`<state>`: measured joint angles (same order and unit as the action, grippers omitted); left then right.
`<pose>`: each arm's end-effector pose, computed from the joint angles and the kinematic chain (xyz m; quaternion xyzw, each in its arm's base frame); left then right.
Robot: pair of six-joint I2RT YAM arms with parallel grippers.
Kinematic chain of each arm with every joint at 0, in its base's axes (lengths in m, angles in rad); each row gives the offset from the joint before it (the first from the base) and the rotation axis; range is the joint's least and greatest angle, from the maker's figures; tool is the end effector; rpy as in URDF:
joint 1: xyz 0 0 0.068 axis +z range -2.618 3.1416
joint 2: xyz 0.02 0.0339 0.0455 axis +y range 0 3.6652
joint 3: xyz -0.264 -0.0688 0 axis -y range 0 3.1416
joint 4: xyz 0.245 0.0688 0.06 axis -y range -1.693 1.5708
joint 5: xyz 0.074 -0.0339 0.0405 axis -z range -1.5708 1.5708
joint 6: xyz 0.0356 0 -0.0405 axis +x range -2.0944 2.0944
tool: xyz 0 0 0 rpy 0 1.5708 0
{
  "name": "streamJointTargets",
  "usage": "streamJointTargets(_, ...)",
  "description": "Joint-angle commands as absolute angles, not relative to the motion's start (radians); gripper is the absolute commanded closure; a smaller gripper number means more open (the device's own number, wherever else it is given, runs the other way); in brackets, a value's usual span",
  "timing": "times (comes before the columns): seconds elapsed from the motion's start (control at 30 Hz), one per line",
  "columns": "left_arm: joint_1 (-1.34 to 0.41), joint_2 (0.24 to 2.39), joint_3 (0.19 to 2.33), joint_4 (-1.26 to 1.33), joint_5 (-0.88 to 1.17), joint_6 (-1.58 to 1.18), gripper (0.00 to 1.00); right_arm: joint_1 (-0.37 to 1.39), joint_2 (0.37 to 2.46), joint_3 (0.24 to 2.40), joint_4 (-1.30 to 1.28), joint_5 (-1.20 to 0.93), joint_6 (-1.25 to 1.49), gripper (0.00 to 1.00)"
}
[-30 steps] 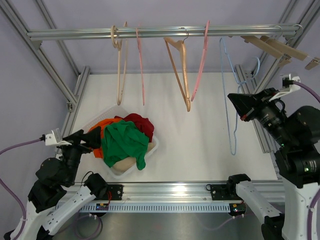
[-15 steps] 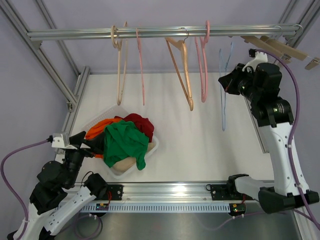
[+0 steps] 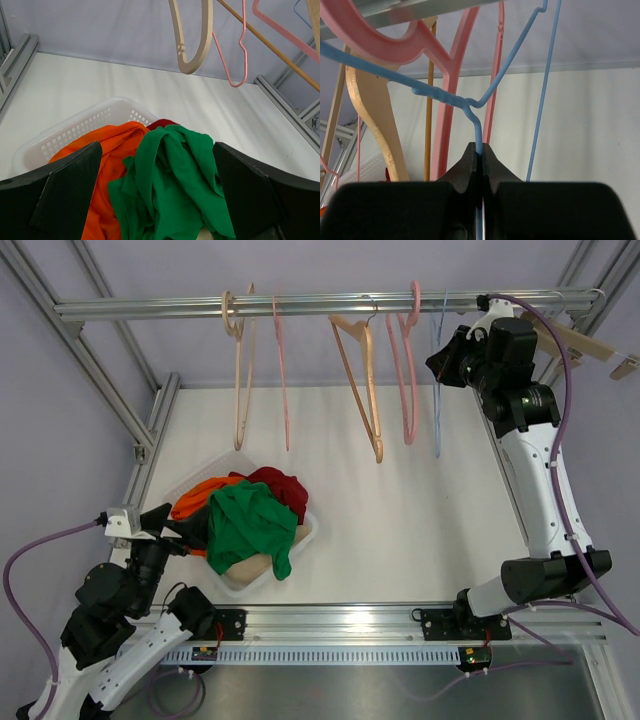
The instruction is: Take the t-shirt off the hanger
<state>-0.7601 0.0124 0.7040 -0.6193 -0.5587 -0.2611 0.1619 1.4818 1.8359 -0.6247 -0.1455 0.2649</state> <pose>0.0205 0.0065 0.3268 -0.0340 0.6843 -0.1801 0.7058 0.3059 0.0552 0.4885 -0.0031 0.7951 0.1844 0.5777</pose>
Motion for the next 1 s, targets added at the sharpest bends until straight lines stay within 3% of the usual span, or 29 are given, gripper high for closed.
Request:
streamJointTargets(0.0, -0.759, -0.006, 0.698, -0.586, -0.546, -0.238, 0.01, 0.164, 1.496, 1.890, -0.577, -0.120, 0.232, 1.00)
streamJointTargets(0.67, -0.759, 0.031, 0.696, -0.583, -0.578, -0.233, 0.01, 0.135, 1.442, 1.698, -0.468, -0.127, 0.265, 0.98)
streamJointTargets(0.73, -0.759, 0.028, 0.696, -0.584, -0.583, -0.232, 0.01, 0.137, 1.430, 1.684, -0.456, -0.120, 0.270, 0.92)
streamJointTargets(0.83, -0.759, 0.023, 0.695, -0.586, -0.581, -0.230, 0.01, 0.137, 1.414, 1.669, -0.454, -0.104, 0.287, 0.65)
streamJointTargets(0.87, -0.759, 0.023, 0.695, -0.584, -0.583, -0.230, 0.01, 0.137, 1.395, 1.666, -0.457, -0.101, 0.293, 0.51)
streamJointTargets(0.97, -0.759, 0.026, 0.695, -0.584, -0.591, -0.229, 0.01, 0.137, 1.335, 1.657, -0.459, -0.091, 0.313, 0.36)
